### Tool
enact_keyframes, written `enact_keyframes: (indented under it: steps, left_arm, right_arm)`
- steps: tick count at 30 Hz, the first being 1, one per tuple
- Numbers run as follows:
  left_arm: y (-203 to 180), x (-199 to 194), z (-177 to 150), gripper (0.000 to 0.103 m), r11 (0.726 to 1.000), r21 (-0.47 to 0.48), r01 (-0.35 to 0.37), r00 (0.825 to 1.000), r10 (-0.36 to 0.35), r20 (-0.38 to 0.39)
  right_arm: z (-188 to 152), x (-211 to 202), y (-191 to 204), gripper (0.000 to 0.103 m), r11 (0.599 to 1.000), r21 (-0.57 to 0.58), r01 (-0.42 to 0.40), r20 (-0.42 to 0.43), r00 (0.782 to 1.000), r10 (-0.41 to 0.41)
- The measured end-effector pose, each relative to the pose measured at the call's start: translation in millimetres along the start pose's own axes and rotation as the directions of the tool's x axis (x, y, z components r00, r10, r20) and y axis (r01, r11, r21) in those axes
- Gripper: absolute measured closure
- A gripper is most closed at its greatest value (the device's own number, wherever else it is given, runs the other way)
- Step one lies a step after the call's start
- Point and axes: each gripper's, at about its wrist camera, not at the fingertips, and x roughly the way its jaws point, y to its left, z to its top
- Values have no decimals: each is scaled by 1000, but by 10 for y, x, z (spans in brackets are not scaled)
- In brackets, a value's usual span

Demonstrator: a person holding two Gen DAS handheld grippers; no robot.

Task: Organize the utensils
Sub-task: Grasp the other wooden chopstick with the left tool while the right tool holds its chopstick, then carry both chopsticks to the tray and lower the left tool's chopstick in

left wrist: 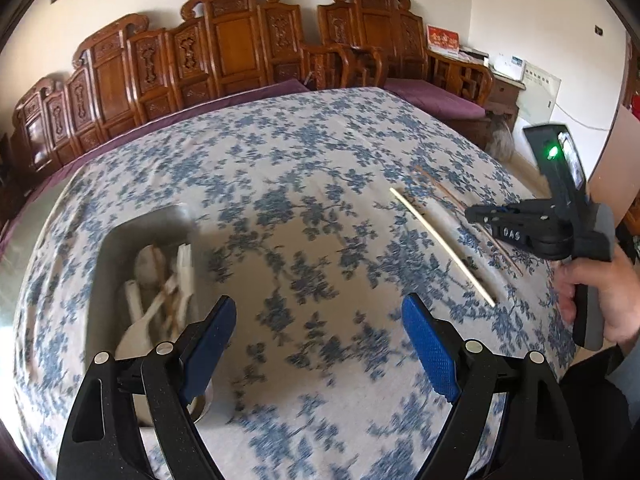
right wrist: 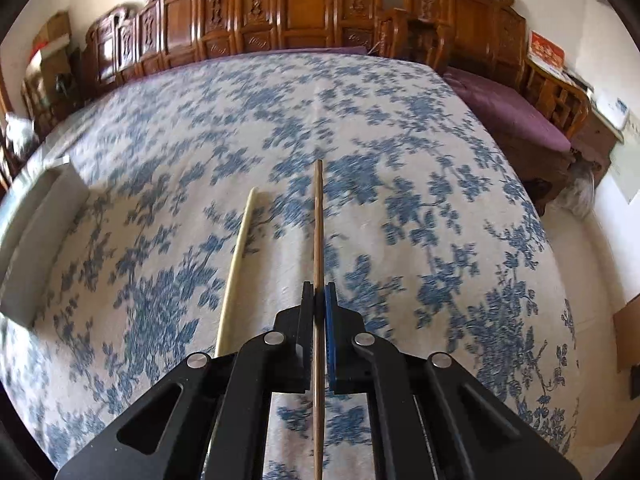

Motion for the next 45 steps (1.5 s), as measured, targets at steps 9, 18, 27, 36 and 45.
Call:
enact_keyframes:
  steps: [9,18,27,36,45]
  left_arm:
    - [-433,467,316,22,998,42,47,999,-45,-30]
    - [-783,943,457,38,993,16,117,988,-114,-103]
    - [-1064,1156,479,72,988,29,150,978,-144,-152]
    - [-1115,1213,431,83,992,82,95,979,-78,-186]
    - [-749,1146,382,99,997,31,73,977,-65,-204]
  right_arm:
    - [69,-88,-399,97,990,136,-36,53,998,29]
    - [78,-126,-597,97,976,208,-56,82,996,40]
    - [83,-130,-563,97,976,209,-61,87,995,44]
    - [86,-129,-499,97,977,203,-60,90,995,43]
    - [73,-120,-292,97,989,142,-50,77,996,39]
